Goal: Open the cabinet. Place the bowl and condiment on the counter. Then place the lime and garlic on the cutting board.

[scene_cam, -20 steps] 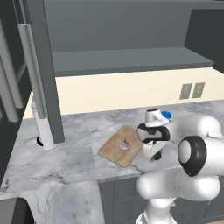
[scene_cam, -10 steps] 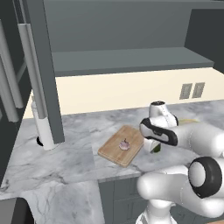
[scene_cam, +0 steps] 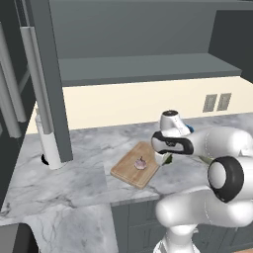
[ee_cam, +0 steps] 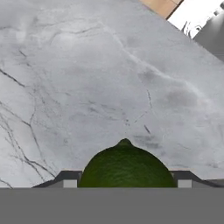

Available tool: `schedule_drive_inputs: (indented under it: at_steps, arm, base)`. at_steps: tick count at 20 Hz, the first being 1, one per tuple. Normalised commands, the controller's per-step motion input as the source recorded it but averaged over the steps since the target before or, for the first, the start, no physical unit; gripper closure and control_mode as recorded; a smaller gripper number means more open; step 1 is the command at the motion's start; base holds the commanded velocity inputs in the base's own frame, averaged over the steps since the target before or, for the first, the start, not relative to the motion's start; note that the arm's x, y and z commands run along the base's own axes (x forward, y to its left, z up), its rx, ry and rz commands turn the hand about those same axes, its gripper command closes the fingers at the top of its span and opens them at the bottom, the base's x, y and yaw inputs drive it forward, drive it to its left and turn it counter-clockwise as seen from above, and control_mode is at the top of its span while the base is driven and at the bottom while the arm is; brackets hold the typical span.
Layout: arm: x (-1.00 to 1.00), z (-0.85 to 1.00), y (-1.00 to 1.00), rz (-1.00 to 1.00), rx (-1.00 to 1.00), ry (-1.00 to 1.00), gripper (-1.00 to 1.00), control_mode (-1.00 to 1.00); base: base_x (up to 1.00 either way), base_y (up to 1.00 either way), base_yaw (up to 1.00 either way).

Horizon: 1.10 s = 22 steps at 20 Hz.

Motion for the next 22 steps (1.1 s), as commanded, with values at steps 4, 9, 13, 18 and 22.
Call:
schedule_drive_inputs:
  at_steps: [4, 9, 13, 18, 22]
  arm:
    - [0.73, 0.16, 0.0, 0.29, 0.04, 0.0, 1.0, -1.0]
    - [0.57, -0.14, 0.0, 0.33, 0.02, 0.0, 1.0, -1.0]
    - [0.39, -0.22, 0.0, 0.34, 0.0, 0.0, 1.0, -1.0]
    - [0.38, -0.08, 0.0, 0.32, 0.02, -0.02, 1.0, -1.0]
    - [0.35, -0.13, 0.0, 0.31, 0.0, -0.02, -1.0, -1.0]
  base:
    - [0.0, 0.0, 0.0]
    - [0.0, 0.0, 0.0]
    - [0.0, 0.0, 0.0]
    - [0.0, 0.0, 0.0]
    - [0.0, 0.0, 0.0]
